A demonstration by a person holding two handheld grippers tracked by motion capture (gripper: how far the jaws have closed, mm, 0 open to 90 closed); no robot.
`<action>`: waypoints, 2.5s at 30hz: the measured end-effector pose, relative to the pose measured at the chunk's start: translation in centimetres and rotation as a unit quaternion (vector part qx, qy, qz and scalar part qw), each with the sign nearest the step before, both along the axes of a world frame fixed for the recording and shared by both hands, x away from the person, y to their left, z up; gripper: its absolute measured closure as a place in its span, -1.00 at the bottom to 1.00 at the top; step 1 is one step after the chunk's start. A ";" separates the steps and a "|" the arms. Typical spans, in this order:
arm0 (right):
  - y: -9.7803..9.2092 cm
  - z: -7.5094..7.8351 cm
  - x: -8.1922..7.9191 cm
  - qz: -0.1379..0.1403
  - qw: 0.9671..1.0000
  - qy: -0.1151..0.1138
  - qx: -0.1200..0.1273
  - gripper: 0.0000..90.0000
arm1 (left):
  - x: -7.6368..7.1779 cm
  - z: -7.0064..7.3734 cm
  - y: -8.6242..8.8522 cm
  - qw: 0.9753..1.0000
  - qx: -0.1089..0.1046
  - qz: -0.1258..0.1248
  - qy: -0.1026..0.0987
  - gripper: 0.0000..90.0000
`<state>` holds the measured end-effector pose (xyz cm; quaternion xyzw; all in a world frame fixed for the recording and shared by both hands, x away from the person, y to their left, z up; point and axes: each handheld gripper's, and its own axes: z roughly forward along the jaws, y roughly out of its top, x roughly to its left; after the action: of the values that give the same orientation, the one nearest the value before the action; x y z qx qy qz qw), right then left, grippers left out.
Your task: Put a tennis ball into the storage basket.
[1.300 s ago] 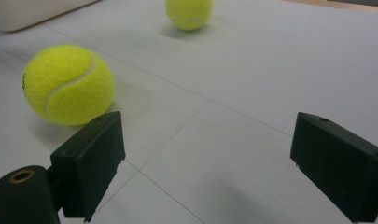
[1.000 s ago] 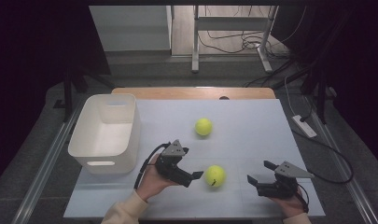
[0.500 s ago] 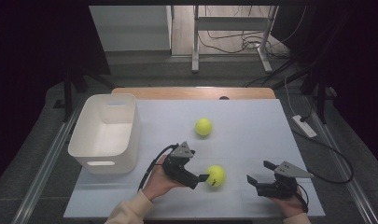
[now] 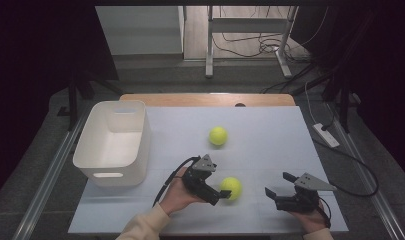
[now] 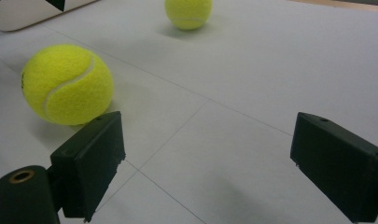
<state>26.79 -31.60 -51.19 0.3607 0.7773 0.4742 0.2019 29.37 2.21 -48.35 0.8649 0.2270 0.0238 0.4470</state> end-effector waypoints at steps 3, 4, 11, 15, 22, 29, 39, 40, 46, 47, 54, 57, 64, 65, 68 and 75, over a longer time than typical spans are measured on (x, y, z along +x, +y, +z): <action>0.0 0.0 0.0 0.000 1.000 0.000 0.000 -0.78 | 0.0 -0.2 -0.4 1.000 0.003 -0.004 0.001 -0.99; 0.0 0.0 0.0 0.000 1.000 0.000 0.001 -0.78 | 0.1 -0.2 -0.5 1.000 0.005 -0.006 0.002 -0.99; 0.1 0.0 0.0 0.000 1.000 0.000 0.001 -0.78 | 0.3 -0.6 -1.1 1.000 0.008 -0.010 0.007 -0.99; 0.1 -0.1 0.0 0.000 1.000 0.000 0.000 -0.78 | 0.4 -1.0 -1.6 1.000 0.011 -0.012 0.010 -0.99; 0.0 -0.1 0.1 0.000 1.000 0.000 0.001 -0.78 | 0.8 -1.7 -2.5 0.999 0.022 -0.018 0.018 -0.99; 0.1 0.0 0.0 0.000 1.000 0.001 0.002 -0.78 | 1.1 -2.3 -3.3 0.999 0.026 -0.021 0.025 -0.99; -0.1 -0.1 0.1 -0.002 1.000 0.002 0.001 -0.78 | 1.3 -3.3 -4.5 0.998 0.039 -0.028 0.036 -0.98; -0.1 -0.1 0.1 -0.002 1.000 0.001 0.001 -0.78 | 1.3 -3.3 -4.6 0.998 0.042 -0.028 0.036 -0.97; -0.1 -0.1 0.0 -0.003 1.000 0.001 0.001 -0.78 | 1.6 -3.7 -4.7 0.998 0.052 -0.022 0.040 -0.89; -0.1 0.0 0.1 -0.004 1.000 0.001 0.001 -0.78 | 1.6 -3.7 -4.8 0.998 0.053 -0.024 0.040 -0.85; -0.1 0.0 0.0 -0.004 1.000 0.000 -0.001 -0.78 | 1.5 -3.8 -4.8 0.998 0.054 -0.025 0.037 -0.46; -0.2 0.0 0.0 -0.004 1.000 -0.001 0.001 -0.78 | 1.4 -3.7 -4.8 0.998 0.057 -0.025 0.031 -0.42; -0.2 0.0 0.0 -0.004 1.000 -0.001 0.000 -0.78 | 1.2 -3.1 -4.4 0.999 0.044 -0.024 0.021 -0.41; -0.2 0.0 0.0 -0.004 1.000 -0.001 0.000 -0.78 | 1.2 -3.0 -4.3 0.999 0.042 -0.025 0.019 -0.41; -0.2 0.0 0.0 -0.004 1.000 -0.001 0.000 -0.78 | 1.1 -2.6 -3.9 0.999 0.036 -0.023 0.015 -0.41; -0.2 0.0 0.0 -0.004 1.000 -0.002 0.000 -0.78 | 1.1 -1.9 -3.0 1.000 0.024 -0.017 0.005 -0.41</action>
<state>26.79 -31.79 -51.21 0.3630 0.7756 0.4739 0.2053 30.47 -0.80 -50.23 0.8792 0.2137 0.0171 0.4255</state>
